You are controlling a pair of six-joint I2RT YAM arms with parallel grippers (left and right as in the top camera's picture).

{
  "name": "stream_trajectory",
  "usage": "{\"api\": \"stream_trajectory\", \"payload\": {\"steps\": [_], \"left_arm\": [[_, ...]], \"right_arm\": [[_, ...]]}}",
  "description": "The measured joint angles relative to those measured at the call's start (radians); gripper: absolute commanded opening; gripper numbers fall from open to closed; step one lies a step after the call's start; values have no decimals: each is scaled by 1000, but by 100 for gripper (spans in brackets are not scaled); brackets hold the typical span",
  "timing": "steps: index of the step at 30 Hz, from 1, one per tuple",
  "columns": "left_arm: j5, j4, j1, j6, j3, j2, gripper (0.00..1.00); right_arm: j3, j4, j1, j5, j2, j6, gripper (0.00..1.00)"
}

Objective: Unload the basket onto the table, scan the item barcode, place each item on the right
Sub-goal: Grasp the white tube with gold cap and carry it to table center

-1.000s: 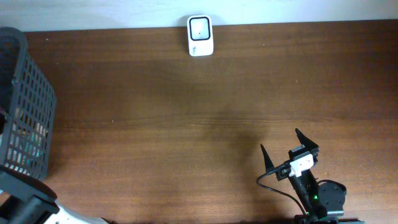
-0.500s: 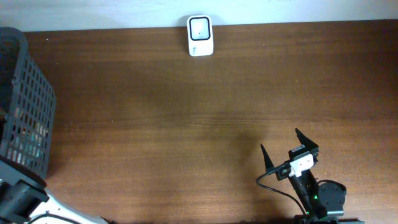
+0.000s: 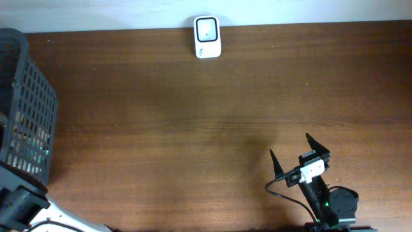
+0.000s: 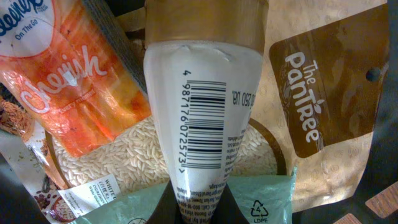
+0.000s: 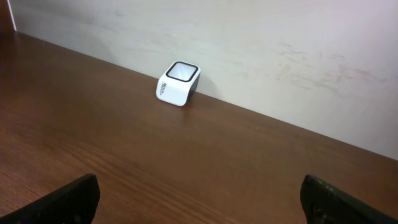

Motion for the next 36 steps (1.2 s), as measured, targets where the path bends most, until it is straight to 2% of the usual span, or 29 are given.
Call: {"api": "stream_trajectory", "payload": {"steps": [6,11,15,22,26,29,33,36], "left_arm": [[4,-41,0,0,29,0,0],[101,-71,1,-31,134,-33,0],[190,-69,-2,-95,273,-176,0],[301,-12,-47,-186,414,-466,0],[325,21,-175,-206,422,-614,0],[333,-31,-306,-212,425,-673,0],[343,-171,-580,-215,419,-679,0],[353,-179,-763,-220,357,-634,0]], "right_arm": [[0,0,0,0,0,0,98],[0,0,0,0,0,0,98],[0,0,0,0,0,0,98],[0,0,0,0,0,0,98],[0,0,0,0,0,0,98],[0,0,0,0,0,0,98],[0,0,0,0,0,0,98],[0,0,0,0,0,0,98]]}}
